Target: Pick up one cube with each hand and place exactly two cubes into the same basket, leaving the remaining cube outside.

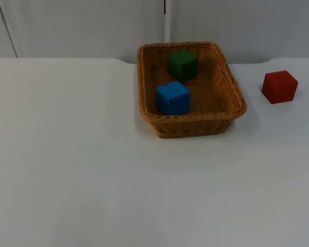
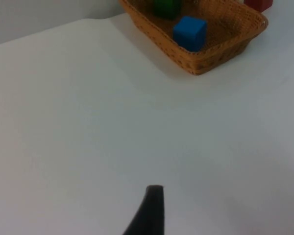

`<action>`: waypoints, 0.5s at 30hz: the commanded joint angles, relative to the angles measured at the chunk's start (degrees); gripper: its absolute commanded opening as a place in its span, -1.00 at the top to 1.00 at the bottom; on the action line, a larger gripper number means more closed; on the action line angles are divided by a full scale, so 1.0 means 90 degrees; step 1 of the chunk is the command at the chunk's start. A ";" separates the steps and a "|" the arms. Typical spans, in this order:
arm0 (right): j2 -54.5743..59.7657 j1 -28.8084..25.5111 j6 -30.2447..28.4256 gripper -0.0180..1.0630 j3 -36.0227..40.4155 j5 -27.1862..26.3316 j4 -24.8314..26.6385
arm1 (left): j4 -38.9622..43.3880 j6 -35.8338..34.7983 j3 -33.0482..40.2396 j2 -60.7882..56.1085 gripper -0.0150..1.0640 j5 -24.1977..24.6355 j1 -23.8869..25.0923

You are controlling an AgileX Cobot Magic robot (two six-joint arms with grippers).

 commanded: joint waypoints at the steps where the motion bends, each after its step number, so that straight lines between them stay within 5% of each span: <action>1: -0.0017 -0.0015 -0.0007 -0.51 0.0017 -0.0040 -0.0008 | 0.0035 -0.0052 0.0029 -0.0027 -0.54 -0.0072 -0.0005; 10: -0.0017 -0.0015 0.0233 -0.51 0.0017 -0.0040 -0.0143 | 0.0035 -0.0052 0.0029 -0.0027 -0.55 -0.0072 -0.0005; 15: -0.0017 -0.0015 0.0234 -0.75 0.0017 -0.0040 -0.0143 | 0.0035 -0.0052 0.0029 -0.0027 -0.88 -0.0072 -0.0005</action>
